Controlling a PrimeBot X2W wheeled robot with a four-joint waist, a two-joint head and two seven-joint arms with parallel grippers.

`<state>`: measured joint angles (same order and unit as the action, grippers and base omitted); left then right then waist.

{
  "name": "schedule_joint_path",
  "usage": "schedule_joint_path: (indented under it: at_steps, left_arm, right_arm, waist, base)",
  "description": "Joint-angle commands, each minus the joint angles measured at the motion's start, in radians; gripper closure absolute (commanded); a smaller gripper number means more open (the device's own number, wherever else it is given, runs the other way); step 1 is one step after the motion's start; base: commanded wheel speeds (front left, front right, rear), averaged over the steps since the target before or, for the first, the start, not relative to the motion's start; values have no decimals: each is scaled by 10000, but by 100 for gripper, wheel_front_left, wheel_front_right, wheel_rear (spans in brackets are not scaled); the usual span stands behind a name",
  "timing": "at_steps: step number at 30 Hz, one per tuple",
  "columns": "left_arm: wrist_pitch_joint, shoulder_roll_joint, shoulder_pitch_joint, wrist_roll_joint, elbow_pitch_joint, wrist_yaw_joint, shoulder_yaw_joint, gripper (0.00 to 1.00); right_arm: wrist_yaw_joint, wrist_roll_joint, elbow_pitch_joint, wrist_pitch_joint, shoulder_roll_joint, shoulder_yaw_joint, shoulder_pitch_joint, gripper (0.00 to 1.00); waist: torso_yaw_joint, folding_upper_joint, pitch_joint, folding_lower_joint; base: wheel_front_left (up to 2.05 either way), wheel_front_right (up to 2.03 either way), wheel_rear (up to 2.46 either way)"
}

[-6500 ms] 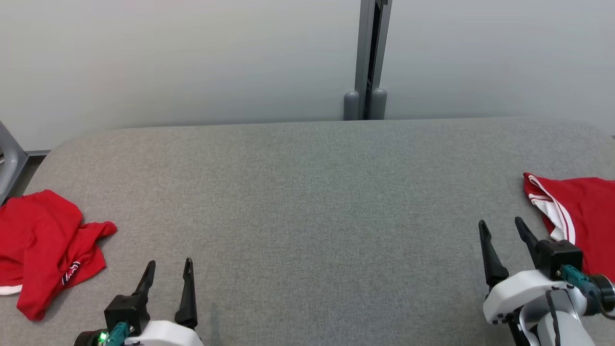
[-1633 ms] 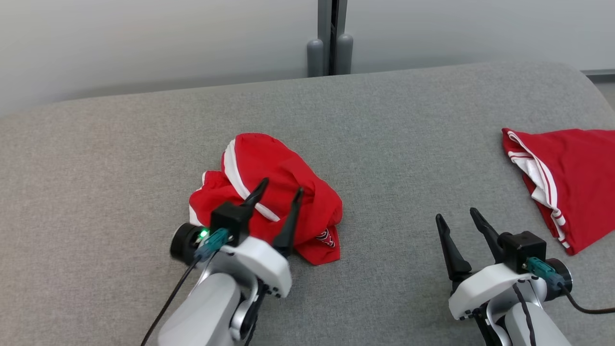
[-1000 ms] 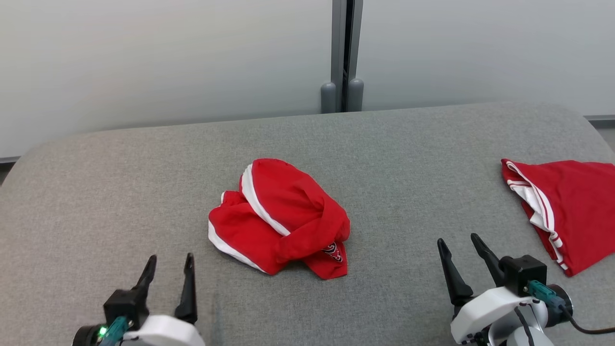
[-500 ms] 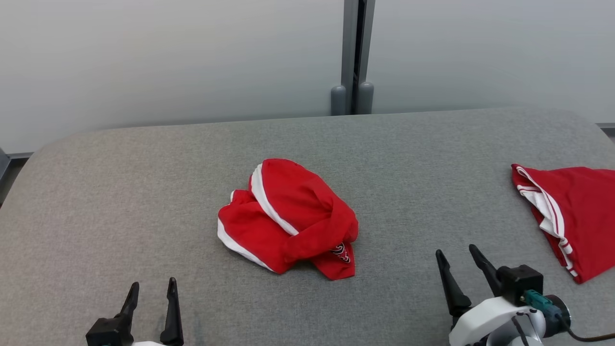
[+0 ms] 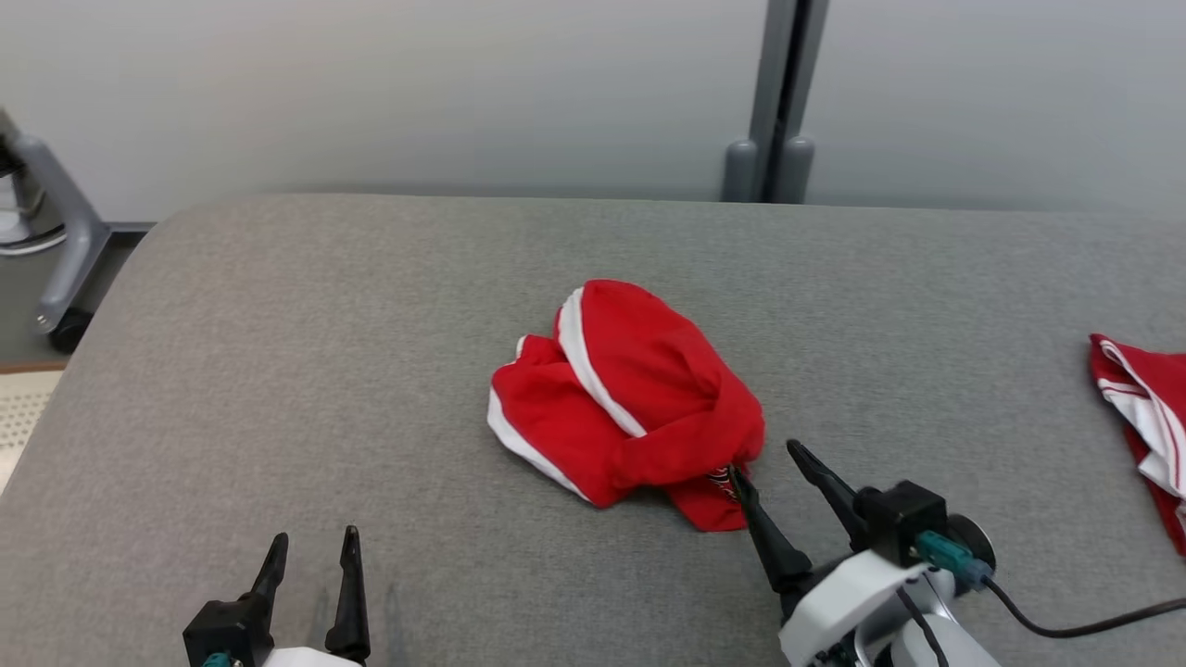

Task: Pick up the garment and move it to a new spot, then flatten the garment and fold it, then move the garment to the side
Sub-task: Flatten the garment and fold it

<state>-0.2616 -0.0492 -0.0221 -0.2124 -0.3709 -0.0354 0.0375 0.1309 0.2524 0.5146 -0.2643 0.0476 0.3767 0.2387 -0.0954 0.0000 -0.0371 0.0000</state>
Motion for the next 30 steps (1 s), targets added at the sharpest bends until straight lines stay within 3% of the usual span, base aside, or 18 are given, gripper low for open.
schedule_joint_path:
  at_steps: [1,13,14,15,16,17,22,30]
  left_arm:
    - [-45,-38,167,-35,-22,-24,-7,0]
    - [-45,-34,344,-169,-8,-73,270,0]
    - [-45,-36,357,-167,-5,-78,266,0]
    - [-45,-35,371,-168,5,-83,257,0]
    - [-45,-35,376,-177,12,-93,254,0]
    - [-45,-35,379,-173,13,-97,266,0]
    - [-45,-37,388,-265,-53,-49,437,0]
    - [-45,-38,542,-449,-337,63,1184,0]
  right_arm:
    - [-4,67,-70,5,67,150,249,0]
    - [-4,583,985,3,70,437,913,0]
    - [-4,588,1035,5,68,444,974,8]
    - [-4,624,1082,5,67,443,1038,40]
    - [-4,638,1128,3,67,448,1110,78]
    - [-4,671,1175,5,67,430,1175,100]
    - [-4,584,722,3,61,696,1787,100]
    - [-4,1245,-43,2,53,2233,4634,100]
  waist:
    - [-304,0,-108,0]
    - [-1030,0,-419,0]
    - [-1050,0,-443,0]
    - [-1069,0,-465,0]
    - [-1088,0,-483,0]
    - [-1108,0,-498,0]
    - [-1253,0,-405,0]
    - [-1989,0,-103,0]
  base:
    - [0,0,0]
    - [0,0,0]
    - [0,0,0]
    - [0,0,0]
    - [0,0,0]
    - [0,0,0]
    - [0,0,0]
    - [0,0,0]
